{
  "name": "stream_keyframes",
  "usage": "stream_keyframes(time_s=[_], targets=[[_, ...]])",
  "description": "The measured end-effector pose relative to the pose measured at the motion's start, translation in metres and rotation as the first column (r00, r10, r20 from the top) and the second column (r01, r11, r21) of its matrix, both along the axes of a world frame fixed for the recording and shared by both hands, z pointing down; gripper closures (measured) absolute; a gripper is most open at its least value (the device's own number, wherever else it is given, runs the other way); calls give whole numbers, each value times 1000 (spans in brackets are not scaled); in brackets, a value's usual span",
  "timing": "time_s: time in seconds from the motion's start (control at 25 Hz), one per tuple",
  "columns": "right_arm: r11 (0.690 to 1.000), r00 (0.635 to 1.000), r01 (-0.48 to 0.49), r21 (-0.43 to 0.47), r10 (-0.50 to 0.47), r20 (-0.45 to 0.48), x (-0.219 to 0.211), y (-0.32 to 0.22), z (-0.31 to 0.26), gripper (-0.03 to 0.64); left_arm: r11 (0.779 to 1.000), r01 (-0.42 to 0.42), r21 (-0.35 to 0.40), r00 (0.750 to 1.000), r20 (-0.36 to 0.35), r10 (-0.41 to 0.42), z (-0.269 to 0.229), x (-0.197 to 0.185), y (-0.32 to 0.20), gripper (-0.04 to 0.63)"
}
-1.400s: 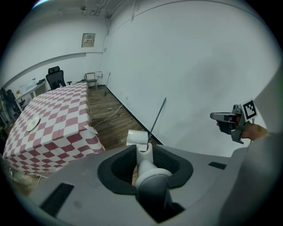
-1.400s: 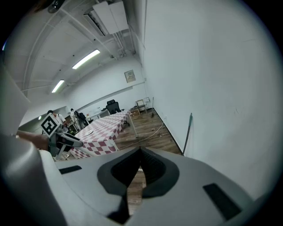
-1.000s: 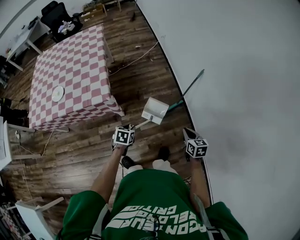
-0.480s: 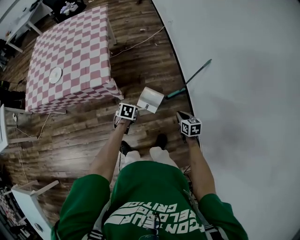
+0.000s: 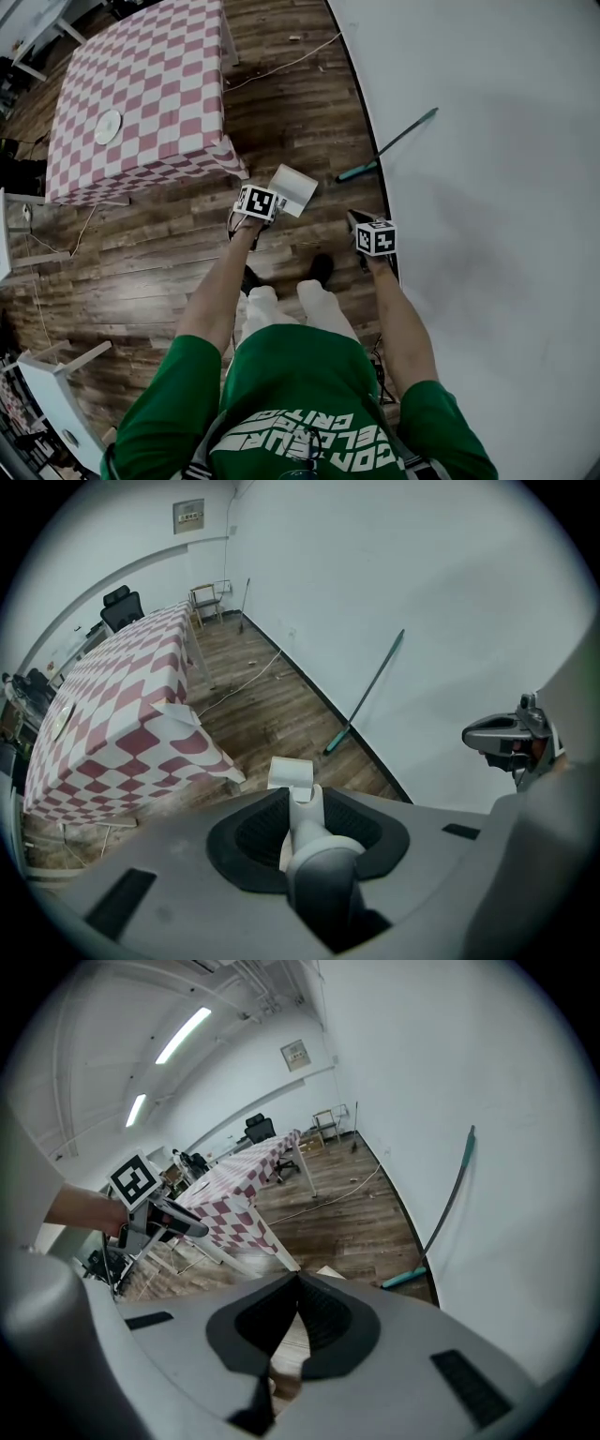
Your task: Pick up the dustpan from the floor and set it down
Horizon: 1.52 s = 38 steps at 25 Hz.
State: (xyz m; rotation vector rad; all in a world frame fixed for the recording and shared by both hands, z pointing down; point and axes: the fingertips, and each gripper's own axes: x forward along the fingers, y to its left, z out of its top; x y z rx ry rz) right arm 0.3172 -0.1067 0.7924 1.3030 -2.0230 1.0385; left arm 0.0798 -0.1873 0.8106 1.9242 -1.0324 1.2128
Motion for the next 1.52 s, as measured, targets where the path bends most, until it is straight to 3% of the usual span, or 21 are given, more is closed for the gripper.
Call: stream_keyframes(time_s=[0.32,0.48,0.76,0.96,1.08,1.2,1.52], targets=[[998,999,42,-40,-43,-12,-3,20,16,609,997,21,-69,1000,-3,-22,30,-5,9,485],[998,999,43,-38,-43,2,-6,25,19,609,997,14,-74,1000,9,-14,41,-2,12,485],[998,999,41,-43,-41,3,-3,34,21,609,999,36,-11,999,19,-35,44,-1,8,486],[998,1000,30,-52,-30,2,0,37,24,609,997,43,-59,999,-17,-44,54,2,12,486],[998,1000,26,-52,-26,6,-1,37,23,609,1000,-3,-1,1000,-20,3,42,4,3,486],[999,1000,25,-47,-24,13,-5,36,21,609,996,-63,61,998,28,61,25,3,-8,475],[1000,999,12,-1,-12,34,-16,23,0,609,995,-59,82,998,-3,60,5,-4,-7,451]])
